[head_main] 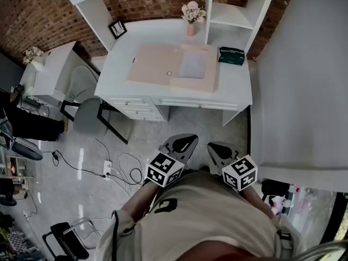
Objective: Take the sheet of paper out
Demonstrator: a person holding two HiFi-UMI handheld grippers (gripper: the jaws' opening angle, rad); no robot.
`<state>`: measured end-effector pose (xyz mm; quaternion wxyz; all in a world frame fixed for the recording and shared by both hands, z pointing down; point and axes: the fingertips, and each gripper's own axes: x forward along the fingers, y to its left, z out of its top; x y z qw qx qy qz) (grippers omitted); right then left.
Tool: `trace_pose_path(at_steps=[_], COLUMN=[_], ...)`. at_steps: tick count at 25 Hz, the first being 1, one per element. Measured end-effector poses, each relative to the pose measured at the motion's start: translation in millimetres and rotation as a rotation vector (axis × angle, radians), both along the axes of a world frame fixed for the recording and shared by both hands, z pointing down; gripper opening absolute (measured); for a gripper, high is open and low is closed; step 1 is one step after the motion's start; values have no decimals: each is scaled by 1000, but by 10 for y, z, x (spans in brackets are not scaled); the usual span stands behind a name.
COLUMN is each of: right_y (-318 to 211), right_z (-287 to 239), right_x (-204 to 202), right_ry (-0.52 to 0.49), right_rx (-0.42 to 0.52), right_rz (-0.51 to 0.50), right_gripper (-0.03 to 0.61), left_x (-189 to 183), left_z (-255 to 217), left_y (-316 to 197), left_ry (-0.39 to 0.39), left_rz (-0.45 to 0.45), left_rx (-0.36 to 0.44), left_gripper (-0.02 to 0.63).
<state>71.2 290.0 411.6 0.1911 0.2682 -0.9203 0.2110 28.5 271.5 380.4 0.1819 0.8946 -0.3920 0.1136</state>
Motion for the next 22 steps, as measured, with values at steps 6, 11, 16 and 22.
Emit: trace_pose_path(at_steps=[6,11,16,22], right_y=[-14,-48,-71,-104], right_z=[-106,-105,-66,6], right_x=[266,573,738,931], right_ry=[-1,-15,-14,-29], right_rx=[45,46,40,14], right_rz=[-68,-56,-68,-47], right_gripper=[18,18,18,18], left_x=[320,662,850,997], left_z=[-133,-99,-83,-63], left_y=[-39,20,-1,-21], left_ry=[-12,-27,-58,-74], left_rz=[-21,-27,-32,-44], left_rx=[19,13,16,16], left_gripper=[17,17,17,17])
